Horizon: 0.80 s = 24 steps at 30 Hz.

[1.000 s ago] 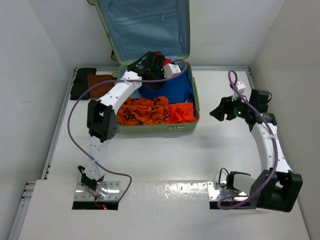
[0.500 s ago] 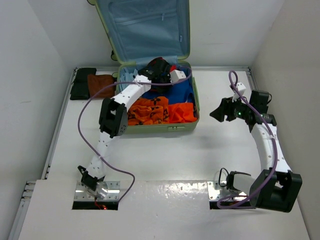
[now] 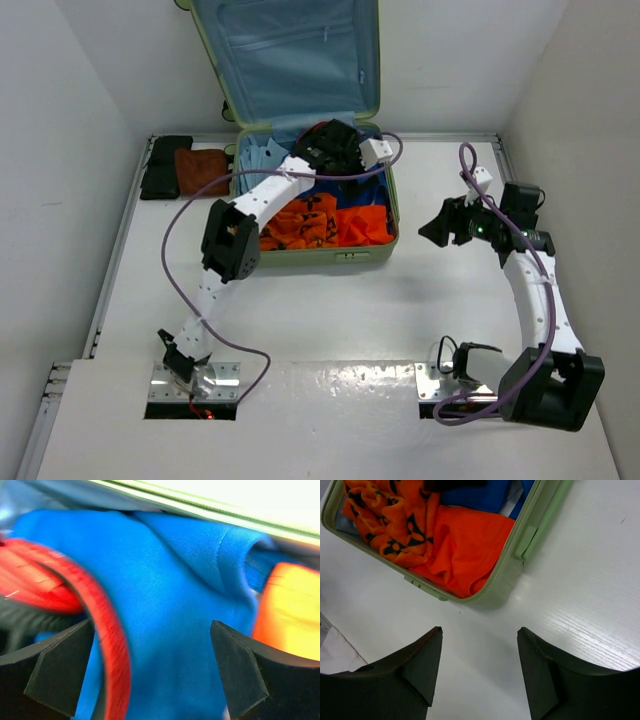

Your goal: Pack the luggage

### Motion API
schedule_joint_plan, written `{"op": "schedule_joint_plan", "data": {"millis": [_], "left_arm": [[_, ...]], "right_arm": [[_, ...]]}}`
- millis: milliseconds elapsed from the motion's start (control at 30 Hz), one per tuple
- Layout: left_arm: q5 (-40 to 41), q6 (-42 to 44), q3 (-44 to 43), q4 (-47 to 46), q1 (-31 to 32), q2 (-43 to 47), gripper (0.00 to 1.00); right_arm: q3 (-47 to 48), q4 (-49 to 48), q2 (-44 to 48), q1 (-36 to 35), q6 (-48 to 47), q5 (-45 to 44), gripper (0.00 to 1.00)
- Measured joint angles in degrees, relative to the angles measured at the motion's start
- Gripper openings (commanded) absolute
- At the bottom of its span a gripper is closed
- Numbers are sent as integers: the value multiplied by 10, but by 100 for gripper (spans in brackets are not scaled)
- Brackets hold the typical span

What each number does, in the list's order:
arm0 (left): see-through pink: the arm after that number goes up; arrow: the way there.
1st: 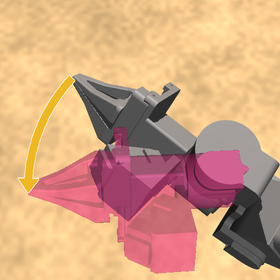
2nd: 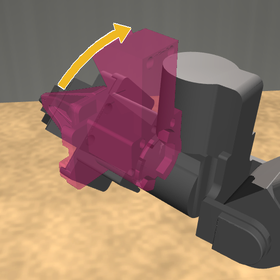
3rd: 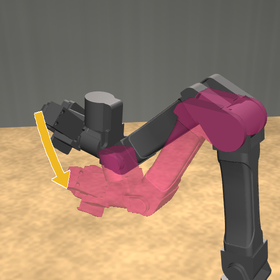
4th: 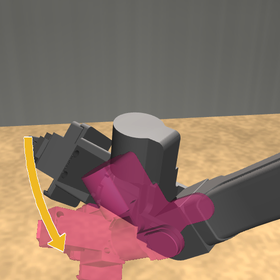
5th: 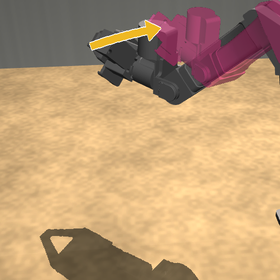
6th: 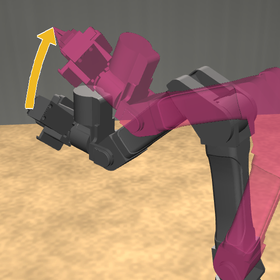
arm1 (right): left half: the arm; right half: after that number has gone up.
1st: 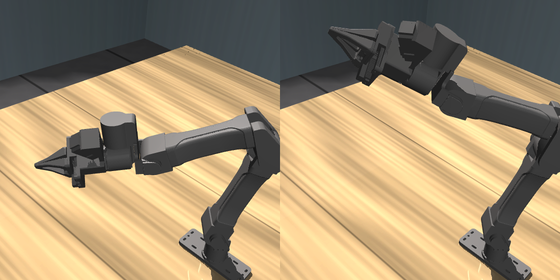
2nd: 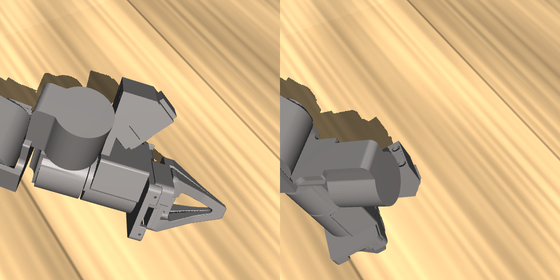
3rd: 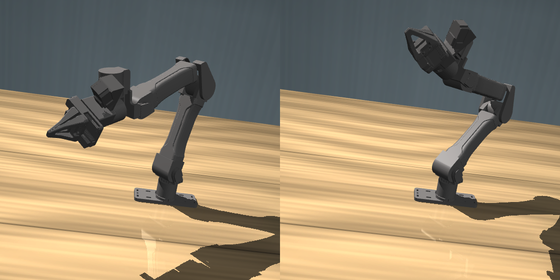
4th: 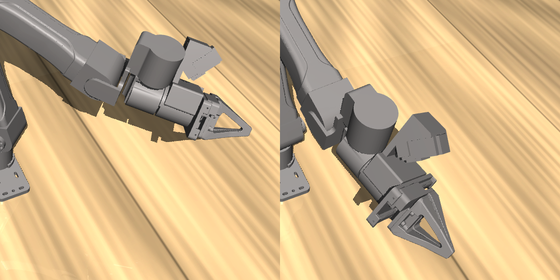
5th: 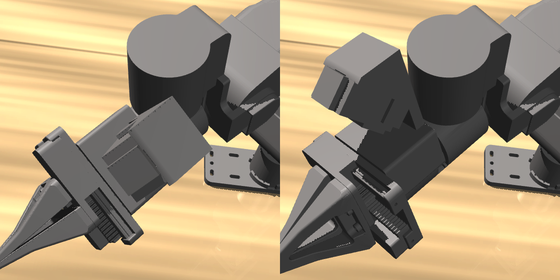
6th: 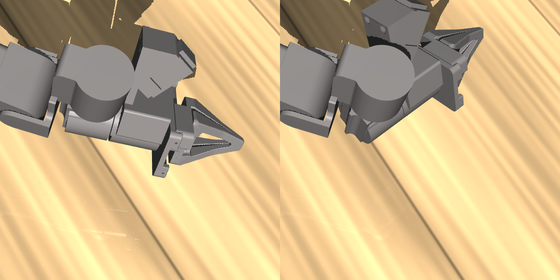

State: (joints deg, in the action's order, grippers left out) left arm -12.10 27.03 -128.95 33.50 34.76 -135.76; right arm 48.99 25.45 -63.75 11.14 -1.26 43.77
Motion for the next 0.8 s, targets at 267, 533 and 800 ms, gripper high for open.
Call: {"op": "schedule_joint_plan", "data": {"millis": [267,533,800], "left_arm": [[89,-67,105,1,18,284,100],[163,-89,247,-50,-277,543,93],[57,-144,266,-31,-522,332,93]], "right_arm": [[0,8,4,-5,-7,9,61],[0,0,2,-49,-7,9,61],[0,-10,-22,-102,-10,-16,61]]}}
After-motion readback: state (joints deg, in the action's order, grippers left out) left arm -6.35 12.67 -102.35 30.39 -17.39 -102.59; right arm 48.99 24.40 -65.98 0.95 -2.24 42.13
